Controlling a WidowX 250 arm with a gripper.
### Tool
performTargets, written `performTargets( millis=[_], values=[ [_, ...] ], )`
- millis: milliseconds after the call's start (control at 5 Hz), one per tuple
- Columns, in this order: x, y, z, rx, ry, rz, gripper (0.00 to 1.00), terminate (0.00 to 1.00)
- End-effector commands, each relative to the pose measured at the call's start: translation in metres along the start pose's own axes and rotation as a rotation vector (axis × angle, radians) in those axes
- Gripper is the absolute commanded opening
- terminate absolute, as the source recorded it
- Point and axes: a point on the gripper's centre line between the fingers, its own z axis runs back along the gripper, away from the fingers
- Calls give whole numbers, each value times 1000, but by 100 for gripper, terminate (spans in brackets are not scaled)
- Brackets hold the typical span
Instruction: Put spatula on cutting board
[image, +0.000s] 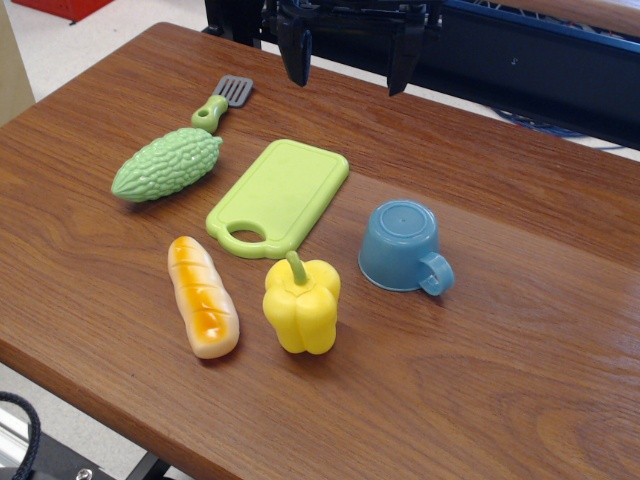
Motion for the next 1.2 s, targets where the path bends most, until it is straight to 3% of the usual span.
performTargets(
  millis=[0,200,400,600,800,1000],
  values=[
    [0,0,0,0,0,0,100,0],
    [38,21,-16,31,-58,-17,100,0],
    [59,58,-26,14,-48,-34,100,0],
    [71,79,-35,-25,-58,-58,100,0],
    [80,96,-45,-9,-94,-56,100,0],
    [98,105,-55,16,-92,-26,100,0]
  ],
)
